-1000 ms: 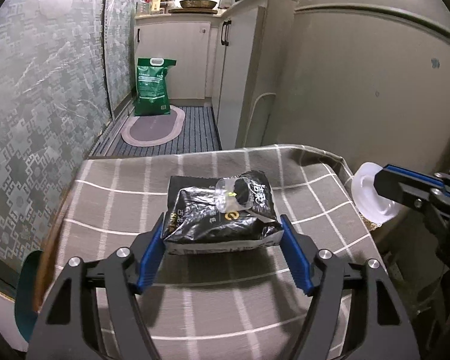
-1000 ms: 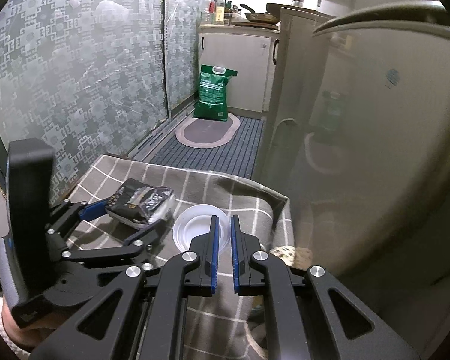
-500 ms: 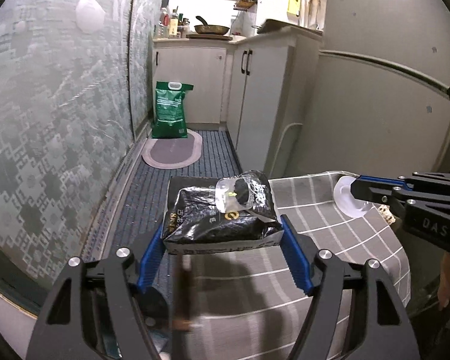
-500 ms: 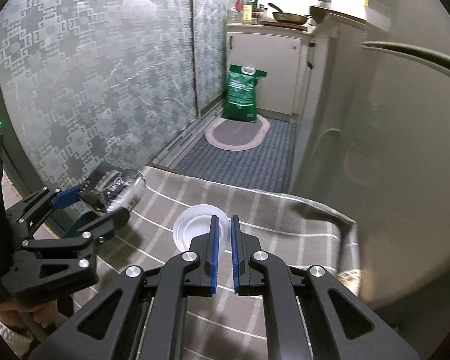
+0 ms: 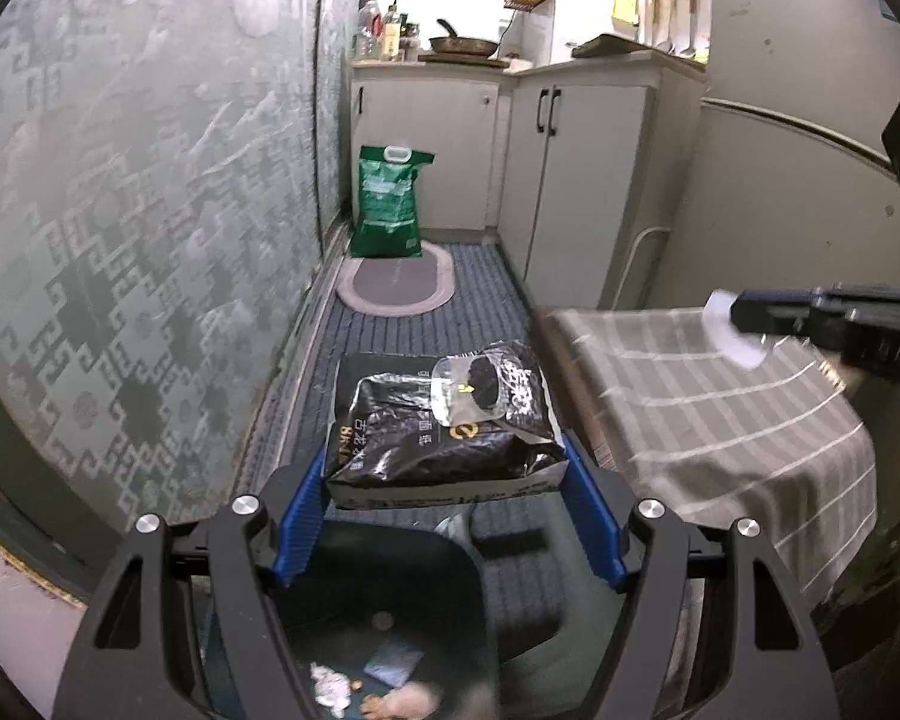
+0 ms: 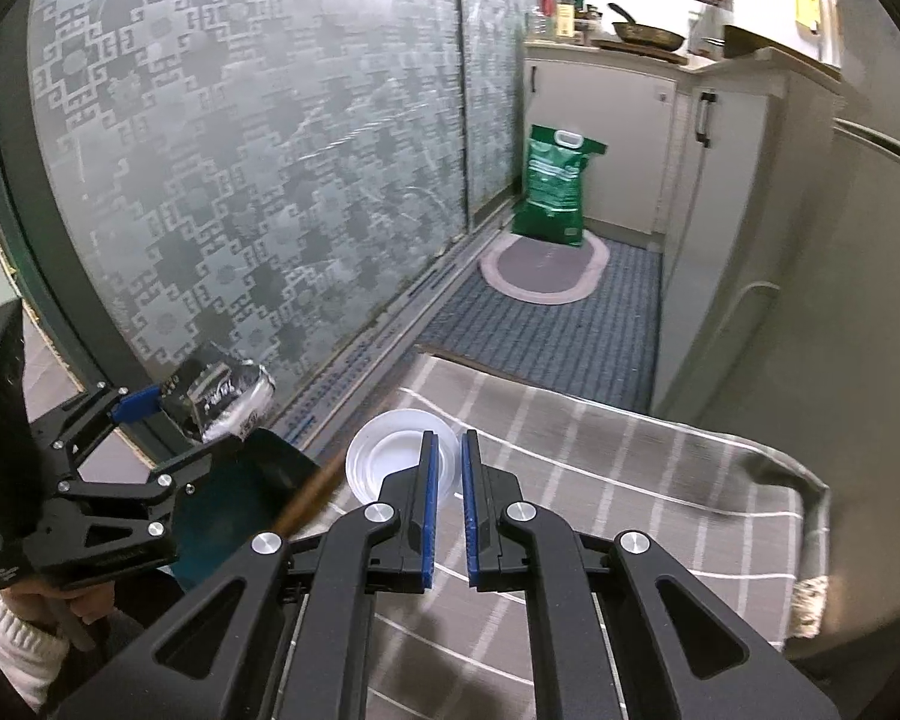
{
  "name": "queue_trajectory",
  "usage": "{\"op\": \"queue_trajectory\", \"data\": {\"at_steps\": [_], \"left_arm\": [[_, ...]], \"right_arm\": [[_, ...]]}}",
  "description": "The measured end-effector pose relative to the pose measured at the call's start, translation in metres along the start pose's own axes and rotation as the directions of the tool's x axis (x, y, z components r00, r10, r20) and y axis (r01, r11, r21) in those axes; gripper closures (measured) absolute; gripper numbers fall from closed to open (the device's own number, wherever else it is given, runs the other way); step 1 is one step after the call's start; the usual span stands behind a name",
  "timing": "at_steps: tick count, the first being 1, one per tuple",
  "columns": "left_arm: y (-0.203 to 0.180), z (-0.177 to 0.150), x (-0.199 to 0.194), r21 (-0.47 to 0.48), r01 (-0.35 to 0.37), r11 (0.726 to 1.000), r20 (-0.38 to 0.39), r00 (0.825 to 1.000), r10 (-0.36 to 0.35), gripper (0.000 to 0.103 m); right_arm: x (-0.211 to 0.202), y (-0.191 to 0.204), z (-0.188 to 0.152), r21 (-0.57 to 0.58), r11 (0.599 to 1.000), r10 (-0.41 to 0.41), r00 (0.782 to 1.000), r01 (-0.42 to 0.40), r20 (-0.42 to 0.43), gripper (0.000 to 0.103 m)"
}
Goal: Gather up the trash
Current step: 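Carry the black bag and white container over the teal bin and open both grippers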
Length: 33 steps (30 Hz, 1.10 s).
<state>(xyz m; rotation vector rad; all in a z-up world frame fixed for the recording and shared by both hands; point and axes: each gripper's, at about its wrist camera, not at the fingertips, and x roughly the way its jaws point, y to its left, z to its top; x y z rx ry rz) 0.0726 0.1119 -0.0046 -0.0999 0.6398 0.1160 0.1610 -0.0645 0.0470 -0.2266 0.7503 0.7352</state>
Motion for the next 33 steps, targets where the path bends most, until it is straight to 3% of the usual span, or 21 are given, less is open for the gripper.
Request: {"op": "queue_trajectory", "data": {"at_steps": [14, 24, 33], "left_arm": [[0.052, -0.052, 0.01, 0.035, 0.005, 0.999, -0.164, 0.986, 0.001, 0.029], [0.066, -0.081, 0.024, 0.098, 0.011, 0.995, -0.294, 0.956, 0.018, 0.028], [0.081, -0.094, 0.024, 0.1, 0.002, 0.995, -0.332, 0.943, 0.031, 0.024]], "right_arm": [[0.037, 0.064, 0.015, -0.054, 0.993, 0.1, 0.993, -0.103, -0.057, 0.096], [0.062, 0.102, 0.012, -0.102, 0.984, 0.134, 0.984, -0.147, -0.12, 0.096], [0.086, 0.136, 0.006, -0.139, 0.975, 0.147, 0.972, -0.174, -0.184, 0.096]]}}
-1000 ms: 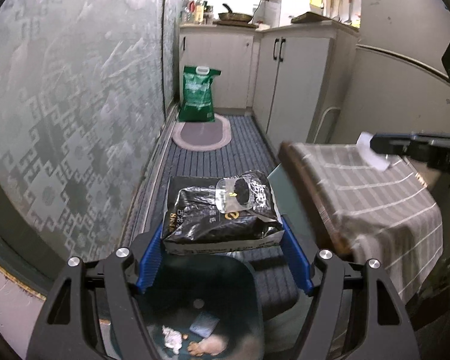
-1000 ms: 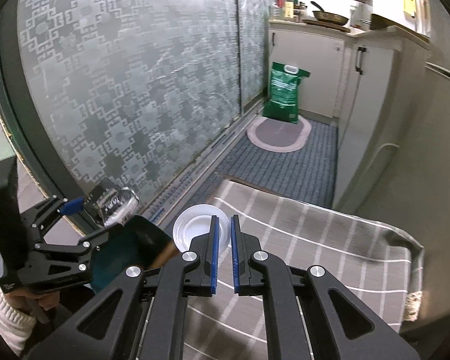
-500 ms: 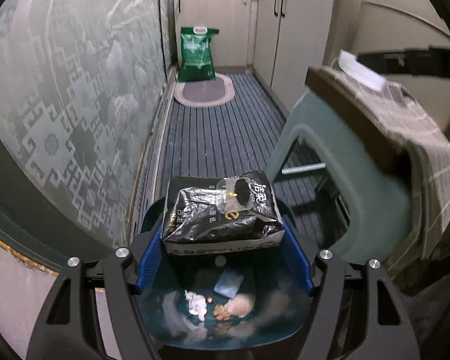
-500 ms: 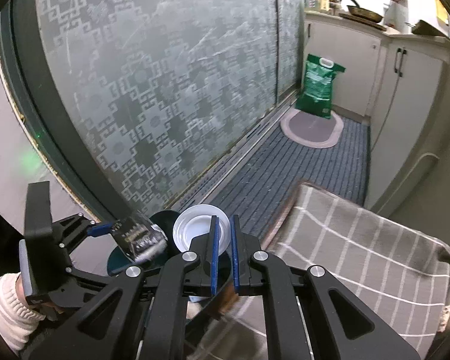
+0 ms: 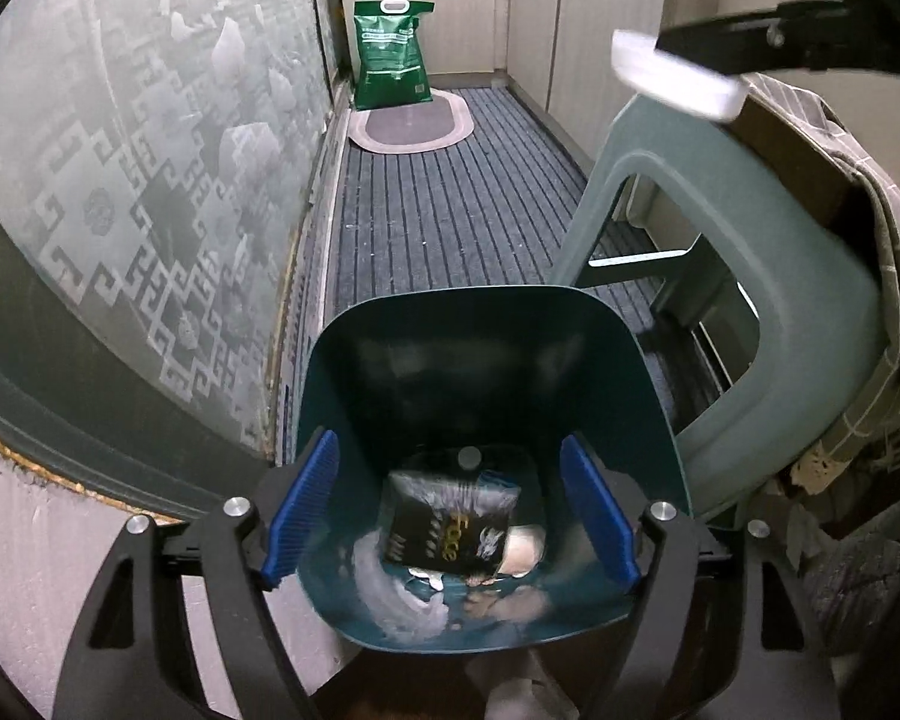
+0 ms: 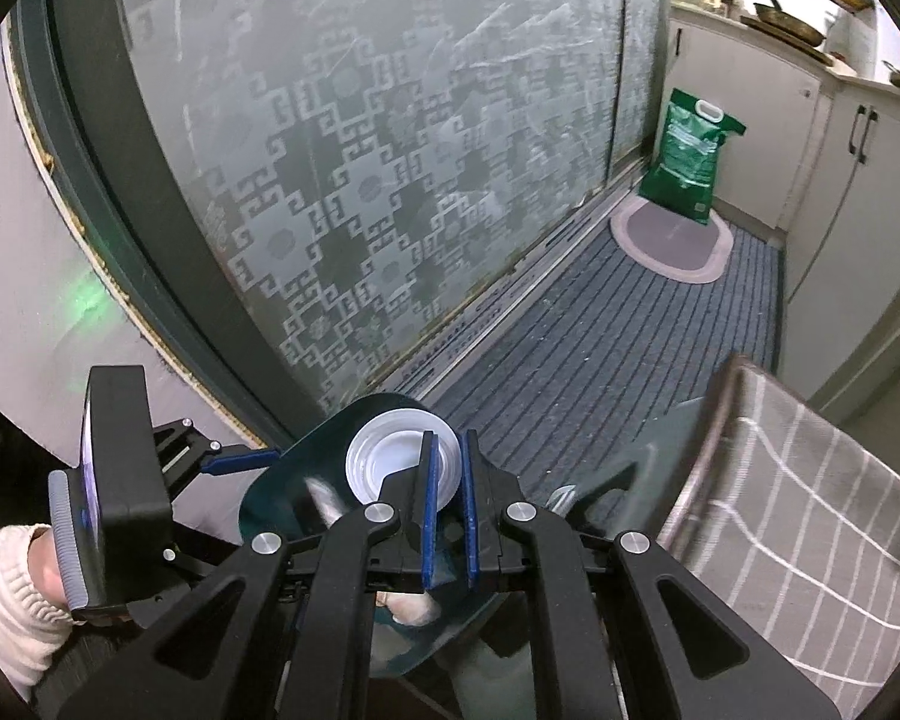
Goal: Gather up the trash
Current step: 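Carry the black bag and white container over the teal bin and open both grippers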
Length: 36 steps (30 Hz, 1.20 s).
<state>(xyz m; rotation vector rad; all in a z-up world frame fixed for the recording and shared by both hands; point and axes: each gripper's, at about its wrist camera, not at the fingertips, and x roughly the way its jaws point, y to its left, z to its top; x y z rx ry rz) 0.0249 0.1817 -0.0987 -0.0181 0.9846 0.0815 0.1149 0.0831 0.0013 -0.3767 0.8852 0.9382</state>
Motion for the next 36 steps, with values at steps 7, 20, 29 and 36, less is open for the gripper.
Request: {"op": "queue_trajectory", "data": {"at_steps": [7, 20, 29, 36], "left_arm": [[0.017, -0.001, -0.02, -0.051, -0.015, 0.999, 0.074, 0.997, 0.019, 0.033], [0.044, 0.005, -0.065, -0.171, 0.016, 0.985, 0.236, 0.971, 0.025, 0.055], [0.042, 0.006, -0.08, -0.171, 0.038, 0.985, 0.286, 0.958, 0.013, 0.067], [0.046, 0.008, -0.095, -0.177, 0.067, 0.982, 0.35, 0.937, -0.001, 0.069]], "right_arm": [[0.028, 0.016, -0.005, -0.023, 1.0, -0.006, 0.997, 0.005, -0.072, 0.096], [0.09, 0.039, -0.04, -0.057, 0.998, -0.014, 0.971, 0.0, -0.24, 0.096], [0.13, 0.05, -0.071, -0.092, 0.996, -0.041, 0.935, 0.009, -0.353, 0.096], [0.145, 0.054, -0.091, -0.099, 0.995, -0.063, 0.91, 0.025, -0.411, 0.086]]}}
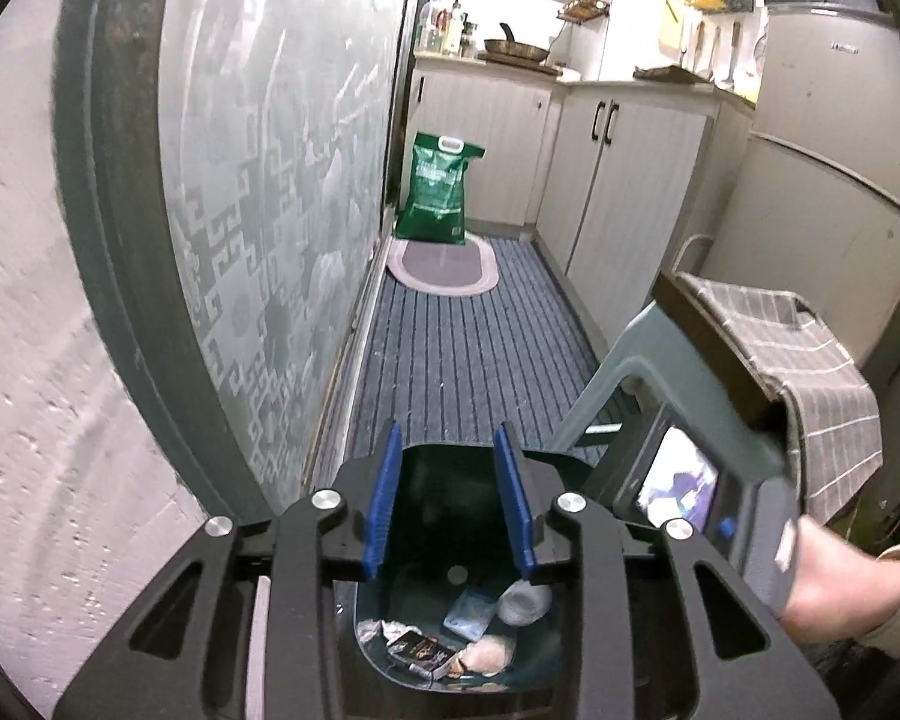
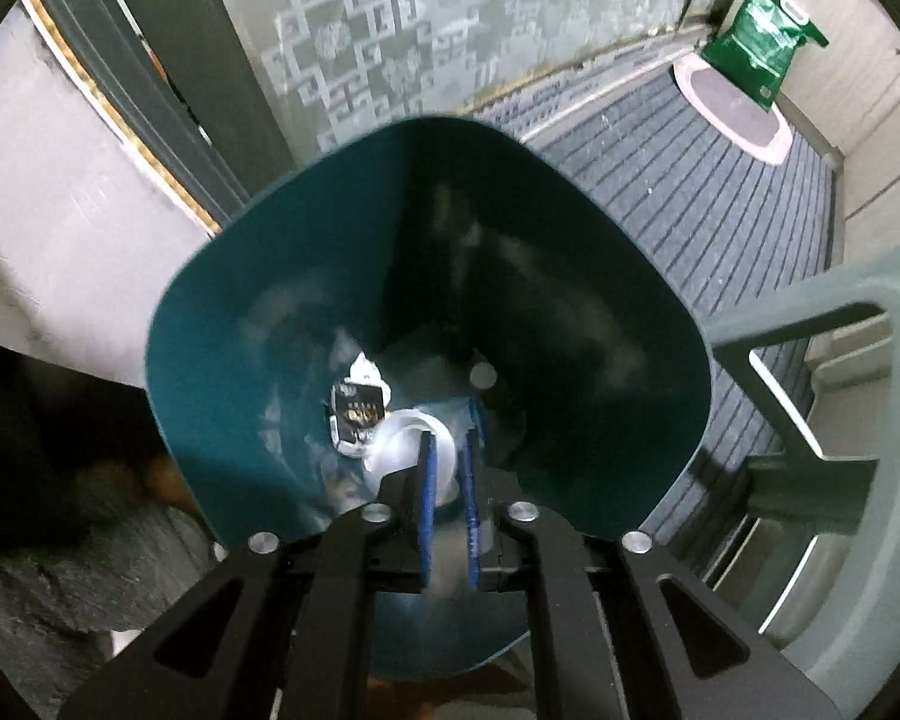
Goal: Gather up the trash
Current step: 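Carry the black bag and white container over the teal bin and open both grippers, then withdraw both grippers from the teal bin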
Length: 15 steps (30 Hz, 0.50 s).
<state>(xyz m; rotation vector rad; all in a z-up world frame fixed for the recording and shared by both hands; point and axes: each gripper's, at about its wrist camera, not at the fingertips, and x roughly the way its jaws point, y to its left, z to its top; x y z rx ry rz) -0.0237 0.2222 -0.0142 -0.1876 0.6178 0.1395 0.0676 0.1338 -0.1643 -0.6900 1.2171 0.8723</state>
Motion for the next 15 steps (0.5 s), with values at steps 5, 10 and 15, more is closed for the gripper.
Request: {"op": "queue_trajectory", "data": {"at_steps": [5, 10, 15], "left_arm": [[-0.001, 0.005, -0.012, -0.008, 0.017, 1.0, 0.051, 0.999, -0.017, 0.069], [-0.006, 0.01, -0.023, -0.006, 0.035, 0.999, 0.106, 0.994, -0.035, 0.069], [-0.008, 0.015, -0.034, -0.016, 0.052, 0.999, 0.157, 0.986, -0.049, 0.068]], "right_arm": [[0.007, 0.003, -0.006, -0.005, 1.0, 0.008, 1.0, -0.008, -0.02, 0.072], [0.007, 0.006, -0.007, -0.015, 1.0, 0.02, 1.0, -0.02, -0.019, 0.072], [-0.006, 0.013, -0.007, -0.03, 0.999, 0.037, 0.999, -0.037, 0.015, 0.072]]}}
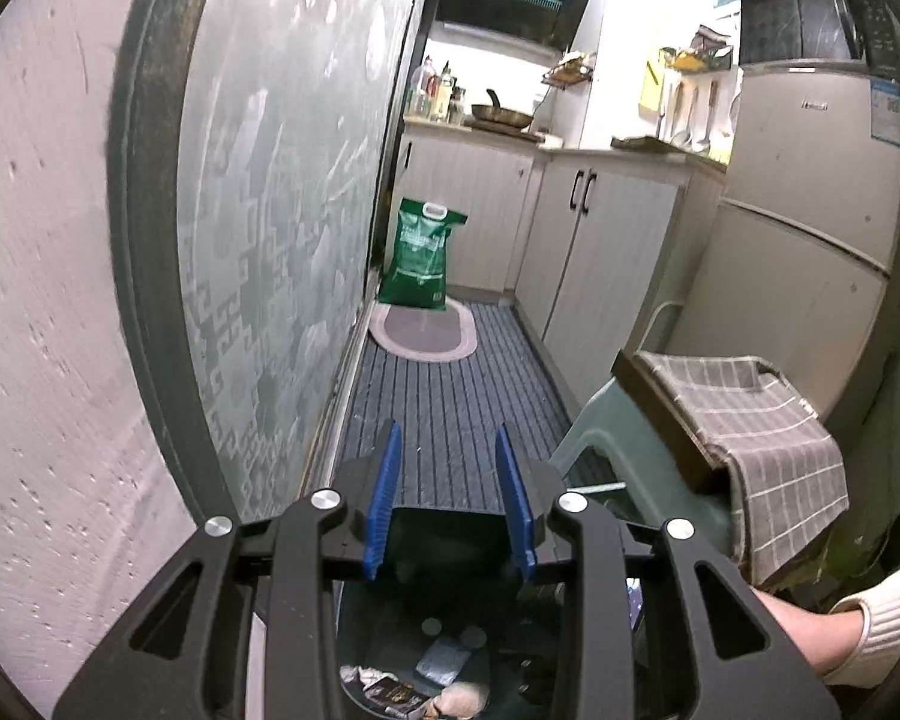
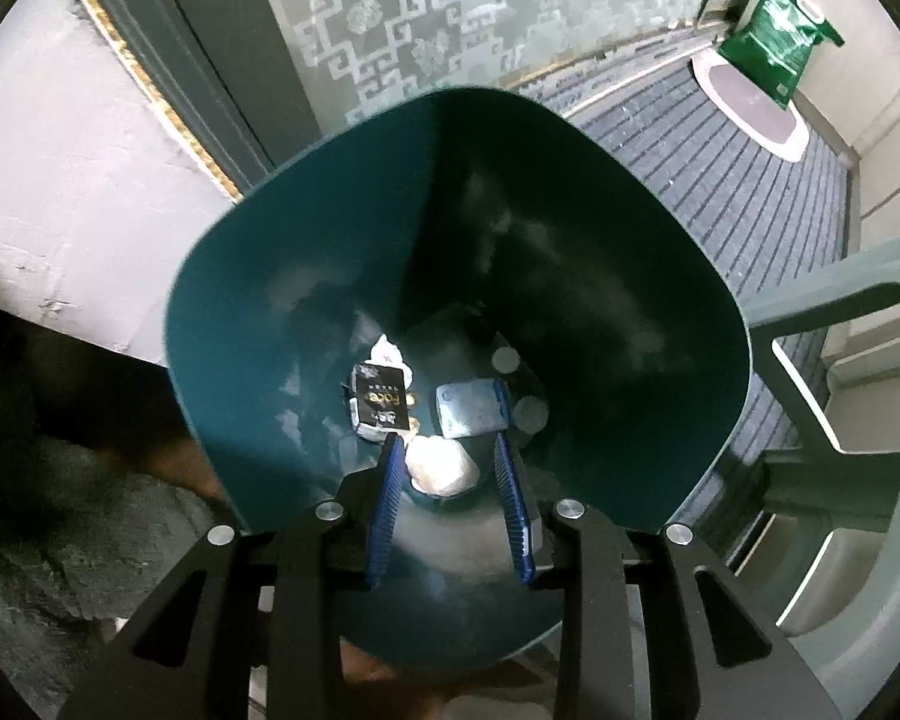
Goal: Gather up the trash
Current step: 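Withdraw both grippers from the teal bin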
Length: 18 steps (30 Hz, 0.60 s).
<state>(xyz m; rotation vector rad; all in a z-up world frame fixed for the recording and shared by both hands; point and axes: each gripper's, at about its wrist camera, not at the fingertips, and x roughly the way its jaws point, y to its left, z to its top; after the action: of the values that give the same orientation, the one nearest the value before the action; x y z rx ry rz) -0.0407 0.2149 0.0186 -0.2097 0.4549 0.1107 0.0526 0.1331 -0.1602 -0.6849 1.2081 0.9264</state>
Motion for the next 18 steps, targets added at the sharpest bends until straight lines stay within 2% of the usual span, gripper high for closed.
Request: {"op": "queue_trajectory", "data": {"at_steps": [4, 11, 15, 18], "left_arm": [[-0.004, 0.005, -0.004, -0.006, 0.005, 1.0, 0.019, 1.0, -0.005, 0.068], [-0.011, 0.01, -0.016, -0.01, -0.033, 0.999, 0.075, 0.997, 0.034, 0.064], [-0.013, 0.007, -0.022, -0.036, -0.054, 0.998, 0.092, 0.994, 0.057, 0.064], [-0.015, 0.0, -0.021, -0.044, -0.088, 0.995, 0.078, 0.993, 0.091, 0.064]], "right_arm": [[-0.016, 0.005, 0.0, -0.012, 1.0, 0.002, 0.999, -0.001, 0.043, 0.072], [-0.058, 0.005, -0.001, -0.006, 1.0, -0.009, 0.988, 0.01, 0.154, 0.072], [-0.094, 0.0, -0.004, 0.026, 1.0, -0.003, 0.969, -0.004, 0.245, 0.072], [-0.124, -0.001, -0.011, 0.035, 0.999, -0.046, 0.945, 0.037, 0.323, 0.072]]}}
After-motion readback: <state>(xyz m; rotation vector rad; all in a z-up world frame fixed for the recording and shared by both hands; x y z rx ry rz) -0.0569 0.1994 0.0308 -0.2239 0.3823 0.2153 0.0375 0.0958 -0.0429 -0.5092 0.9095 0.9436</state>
